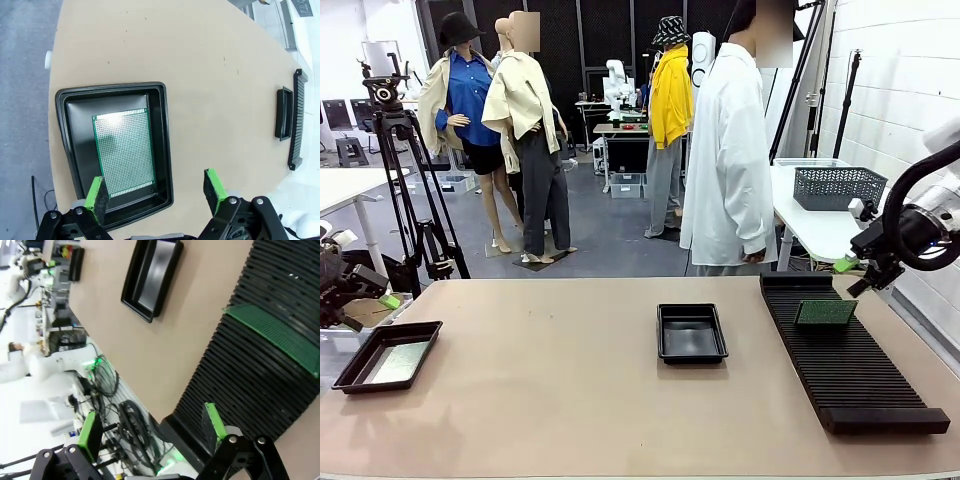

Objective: Inspect and transfer BCBs to ESD trays.
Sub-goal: Pick up the Blank PCB from the PCB Rack and place it in the right ESD tray.

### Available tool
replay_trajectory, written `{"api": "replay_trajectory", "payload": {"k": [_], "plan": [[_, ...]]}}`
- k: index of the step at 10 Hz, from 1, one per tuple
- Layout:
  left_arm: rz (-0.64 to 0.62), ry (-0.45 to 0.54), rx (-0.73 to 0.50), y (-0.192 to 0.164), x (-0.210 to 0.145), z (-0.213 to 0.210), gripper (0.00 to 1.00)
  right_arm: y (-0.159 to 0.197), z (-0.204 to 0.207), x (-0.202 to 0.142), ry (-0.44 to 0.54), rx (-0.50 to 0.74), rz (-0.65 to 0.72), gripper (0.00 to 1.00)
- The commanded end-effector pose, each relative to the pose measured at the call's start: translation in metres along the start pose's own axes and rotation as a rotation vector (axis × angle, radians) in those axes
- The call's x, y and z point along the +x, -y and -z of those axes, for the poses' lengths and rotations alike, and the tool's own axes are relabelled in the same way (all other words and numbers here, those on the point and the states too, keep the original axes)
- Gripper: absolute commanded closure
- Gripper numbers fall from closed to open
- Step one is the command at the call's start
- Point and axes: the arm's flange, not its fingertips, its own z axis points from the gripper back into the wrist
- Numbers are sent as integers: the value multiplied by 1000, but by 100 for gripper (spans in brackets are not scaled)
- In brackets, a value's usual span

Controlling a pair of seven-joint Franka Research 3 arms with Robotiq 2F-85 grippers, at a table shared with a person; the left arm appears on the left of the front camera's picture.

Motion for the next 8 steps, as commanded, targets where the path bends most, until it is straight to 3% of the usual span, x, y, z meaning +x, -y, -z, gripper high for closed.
{"api": "replay_trajectory", "payload": {"k": [1,8], "plan": [[23,-21,-112,-7,4,-3,0,6,3,10,-14,-37,-29,0],[84,-111,-594,-37,16,-12,0,2,-6,15,-57,-87,-107,0]]}}
